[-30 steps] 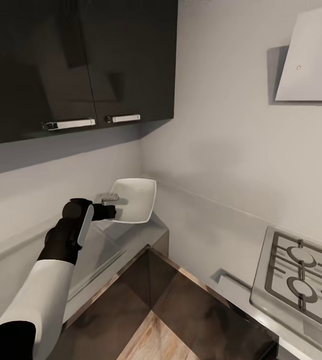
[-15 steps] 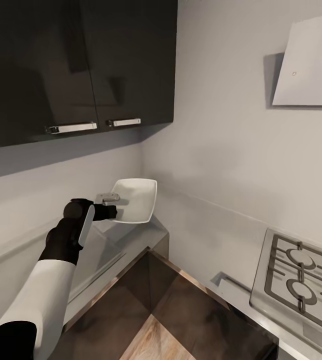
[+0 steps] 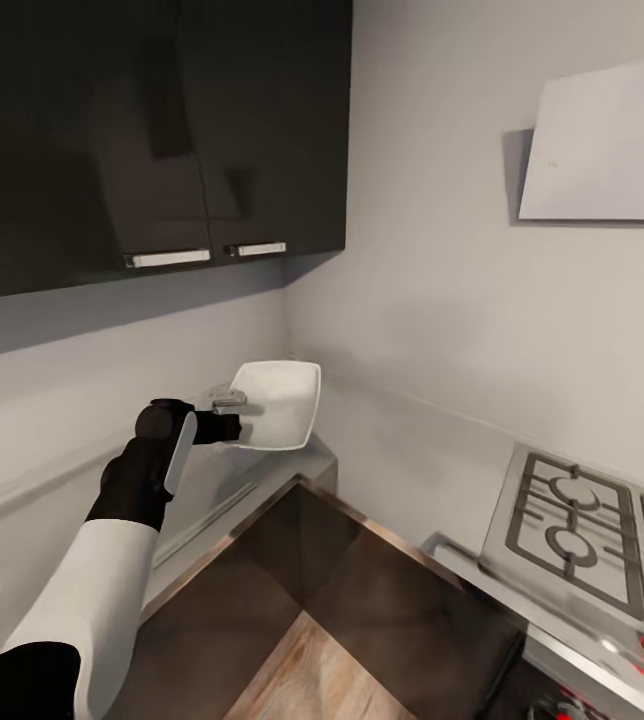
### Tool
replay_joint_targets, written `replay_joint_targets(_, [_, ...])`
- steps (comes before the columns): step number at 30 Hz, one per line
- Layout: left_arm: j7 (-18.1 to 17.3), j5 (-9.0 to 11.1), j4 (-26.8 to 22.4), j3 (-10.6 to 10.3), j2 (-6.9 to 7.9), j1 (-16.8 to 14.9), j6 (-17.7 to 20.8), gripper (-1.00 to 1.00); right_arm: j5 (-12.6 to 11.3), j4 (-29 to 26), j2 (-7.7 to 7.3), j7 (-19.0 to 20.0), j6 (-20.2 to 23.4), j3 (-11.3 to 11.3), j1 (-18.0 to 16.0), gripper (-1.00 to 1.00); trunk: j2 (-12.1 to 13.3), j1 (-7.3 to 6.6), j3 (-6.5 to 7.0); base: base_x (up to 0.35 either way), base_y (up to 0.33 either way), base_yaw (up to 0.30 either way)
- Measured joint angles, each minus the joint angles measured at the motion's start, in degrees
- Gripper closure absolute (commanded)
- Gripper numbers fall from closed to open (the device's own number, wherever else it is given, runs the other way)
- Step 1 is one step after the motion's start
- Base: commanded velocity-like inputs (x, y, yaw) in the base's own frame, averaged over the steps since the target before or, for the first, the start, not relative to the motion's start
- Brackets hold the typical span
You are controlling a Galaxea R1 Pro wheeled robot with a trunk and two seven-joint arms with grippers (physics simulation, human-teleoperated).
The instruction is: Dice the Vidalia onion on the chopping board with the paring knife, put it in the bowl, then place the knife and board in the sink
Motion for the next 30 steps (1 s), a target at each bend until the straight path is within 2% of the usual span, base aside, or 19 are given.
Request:
replay_joint_targets(7, [0.0,0.0,0.0,0.0,-0.01,0.0,0.0,1.0,0.0,0.0,0.0,0.0,0.0,0.0,0.0,-1.0,0.0,-0.02,0.38,-0.209,0.0,0.09])
replay_joint_targets(25, [0.0,0.0,0.1,0.1,-0.01,0.0,0.0,1.0,0.0,0.0,0.0,0.0,0.0,0.0,0.0,-1.0,0.0,-0.03,0.76,-0.009,0.0,0.18])
replay_joint_targets(30, [0.0,0.0,0.1,0.1,-0.02,0.0,-0.1,1.0,0.0,0.0,0.0,-0.1,0.0,0.0,0.0,-1.0,0.0,-0.03,0.76,0.0,0.0,0.05])
